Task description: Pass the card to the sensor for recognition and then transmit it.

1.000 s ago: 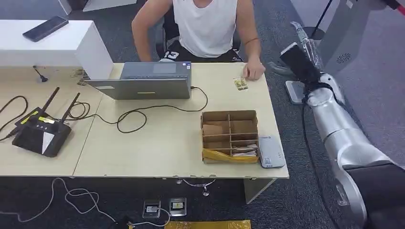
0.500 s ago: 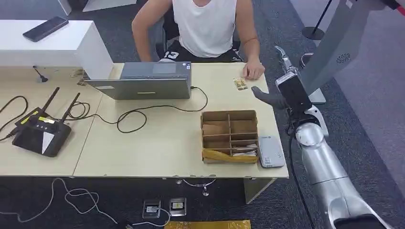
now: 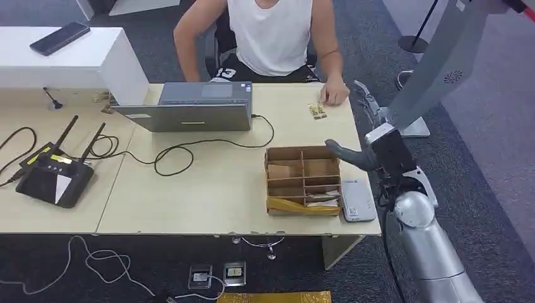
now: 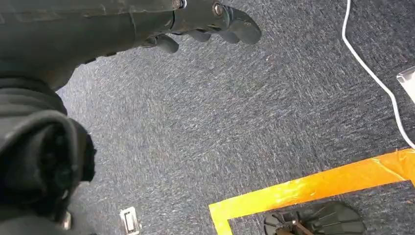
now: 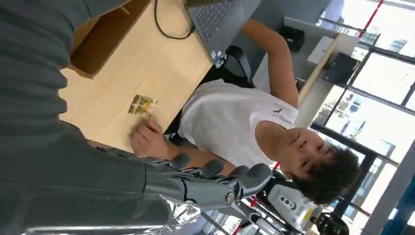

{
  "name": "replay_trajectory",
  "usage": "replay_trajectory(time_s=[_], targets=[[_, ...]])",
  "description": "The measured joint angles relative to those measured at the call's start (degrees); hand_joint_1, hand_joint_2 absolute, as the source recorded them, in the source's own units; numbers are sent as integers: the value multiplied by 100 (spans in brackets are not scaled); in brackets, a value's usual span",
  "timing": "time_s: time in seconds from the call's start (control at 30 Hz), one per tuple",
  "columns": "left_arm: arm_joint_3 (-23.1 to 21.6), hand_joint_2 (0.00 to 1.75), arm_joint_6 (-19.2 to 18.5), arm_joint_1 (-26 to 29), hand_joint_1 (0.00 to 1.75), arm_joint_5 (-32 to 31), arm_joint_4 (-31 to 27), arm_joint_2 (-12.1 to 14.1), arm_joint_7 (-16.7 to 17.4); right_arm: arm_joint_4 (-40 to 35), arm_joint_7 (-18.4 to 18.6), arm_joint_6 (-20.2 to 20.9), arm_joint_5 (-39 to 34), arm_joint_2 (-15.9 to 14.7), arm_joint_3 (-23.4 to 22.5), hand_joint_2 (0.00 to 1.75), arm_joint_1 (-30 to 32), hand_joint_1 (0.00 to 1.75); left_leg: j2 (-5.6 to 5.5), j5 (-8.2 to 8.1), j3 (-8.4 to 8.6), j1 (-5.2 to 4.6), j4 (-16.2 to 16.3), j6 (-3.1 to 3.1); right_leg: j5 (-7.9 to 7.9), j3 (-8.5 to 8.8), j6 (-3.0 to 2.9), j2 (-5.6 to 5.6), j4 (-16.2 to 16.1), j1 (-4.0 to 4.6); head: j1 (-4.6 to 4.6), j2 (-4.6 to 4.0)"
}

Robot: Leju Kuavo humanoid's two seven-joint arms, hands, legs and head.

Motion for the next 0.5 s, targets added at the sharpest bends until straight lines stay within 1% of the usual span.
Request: replay_trajectory(time_s=[0.13, 0.37, 0.43, 0.5], targets=[[0, 0, -20, 1, 0, 0, 0, 2, 20, -162, 96, 103, 438, -74, 0, 175, 224, 0, 0, 0, -1, 0, 0, 0, 0, 1, 0, 0, -1, 0, 0, 0], [0, 0, -28, 9, 0, 42, 0, 11, 57, -197, 171, 134, 871, -227, 7, 175, 519, 0, 0, 0, -2, 0, 0, 0, 0, 0, 0, -1, -1, -1, -2, 0], [0, 0, -28, 9, 0, 59, 0, 11, 61, -197, 240, 118, 1153, -275, 9, 175, 578, 0, 0, 0, -2, 0, 0, 0, 0, 0, 0, -1, 0, -1, 0, 0], [0, 0, -31, 10, 0, 70, 0, 13, 63, -197, 315, 83, 1623, -339, 24, 175, 628, 0, -1, 0, -2, 0, 0, 0, 0, 0, 0, -1, 0, 0, -2, 0]])
